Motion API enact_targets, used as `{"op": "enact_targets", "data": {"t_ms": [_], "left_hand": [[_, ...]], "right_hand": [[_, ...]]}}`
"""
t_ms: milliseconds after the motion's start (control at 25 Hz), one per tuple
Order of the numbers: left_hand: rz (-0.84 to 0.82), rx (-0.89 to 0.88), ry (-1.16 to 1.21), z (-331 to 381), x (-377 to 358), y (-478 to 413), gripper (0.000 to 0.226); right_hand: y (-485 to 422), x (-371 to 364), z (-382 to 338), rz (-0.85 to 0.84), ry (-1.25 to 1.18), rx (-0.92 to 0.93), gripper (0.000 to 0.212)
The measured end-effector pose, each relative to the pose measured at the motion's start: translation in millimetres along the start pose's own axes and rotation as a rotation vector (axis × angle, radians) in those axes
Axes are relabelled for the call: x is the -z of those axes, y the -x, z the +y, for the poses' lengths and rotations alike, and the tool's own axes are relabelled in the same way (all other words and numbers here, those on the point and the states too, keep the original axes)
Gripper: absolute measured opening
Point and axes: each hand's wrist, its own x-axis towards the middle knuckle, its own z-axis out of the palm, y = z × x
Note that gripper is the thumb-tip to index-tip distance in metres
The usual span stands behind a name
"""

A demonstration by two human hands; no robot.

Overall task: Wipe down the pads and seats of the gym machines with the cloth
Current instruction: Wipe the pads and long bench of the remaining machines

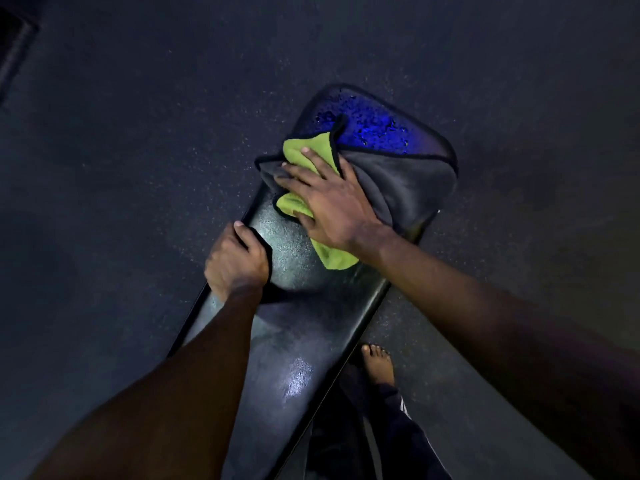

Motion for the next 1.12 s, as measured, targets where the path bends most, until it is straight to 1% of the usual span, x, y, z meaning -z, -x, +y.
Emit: {"op": "enact_targets", "data": {"t_ms": [40,80,200,240,280,320,400,440,480,520,560,680,720,760,800,840,920,960,1000,1040,1120], "left_hand": [[-0.008,0.004,-0.001,-1,0,-1,0.056],[-0.018,0.006,0.002,-1,0,-2,0.055],[-0.027,-0.004,0.02,0,-1,-2,0.06],[-0.033,-0.011,0.026,-1,0,-3,0.061],[-0.04,-0.022,0.029,-3,-1,-3,0.061],[-0.044,-0.033,0.034,-4,-1,-3,0.061],[-0.06,-0.032,0.05,-5,0,-5,0.06],[-0.073,-0.026,0.056,-5,0,-5,0.06],[-0.08,-0.022,0.062,-5,1,-6,0.06],[-0.086,-0.022,0.064,-5,1,-7,0.06],[-0.095,-0.024,0.064,-6,0,-8,0.06],[-0.141,-0.016,0.048,-4,0,-7,0.059],[-0.155,-0.007,0.055,-4,1,-7,0.058],[-0.156,-0.005,0.064,-4,3,-7,0.056],[-0.147,-0.013,0.069,-3,3,-8,0.054],[-0.136,-0.021,0.075,-3,4,-8,0.052],[-0.131,-0.032,0.091,-4,5,-9,0.049],[-0.133,-0.033,0.094,-5,5,-9,0.047],[-0.134,-0.032,0.095,-6,5,-9,0.046],[-0.136,-0.031,0.1,-7,6,-9,0.046],[-0.141,-0.031,0.105,-7,7,-8,0.044]], "right_hand": [[-13,3,4,-0.007,0.004,-0.001,0.063],[-29,6,6,-0.004,-0.005,-0.042,0.061],[-62,9,-3,0.07,-0.003,-0.234,0.052],[-65,8,-11,0.091,0.002,-0.258,0.05],[-63,4,-17,0.093,0.011,-0.232,0.049],[-58,1,-21,0.075,0.03,-0.155,0.049],[-51,-3,-23,0.002,0.089,0.059,0.048],[-53,-1,-18,-0.029,0.099,0.132,0.048],[-58,0,-11,-0.036,0.095,0.158,0.048],[-64,2,-5,-0.02,0.084,0.135,0.049],[-67,3,0,0.015,0.063,0.061,0.049],[-64,3,-6,0.143,-0.007,-0.268,0.051],[-61,0,-17,0.163,-0.029,-0.357,0.052],[-56,-2,-30,0.155,-0.033,-0.403,0.054],[-49,-5,-41,0.125,-0.012,-0.374,0.057],[-41,-8,-48,0.069,0.03,-0.271,0.058],[-32,-8,-41,-0.067,0.104,0.01,0.059],[-35,-5,-30,-0.099,0.12,0.084,0.06],[-41,0,-19,-0.103,0.122,0.078,0.061],[-49,5,-11,-0.08,0.109,0.01,0.062],[-58,11,-6,-0.01,0.059,-0.192,0.06]]}}
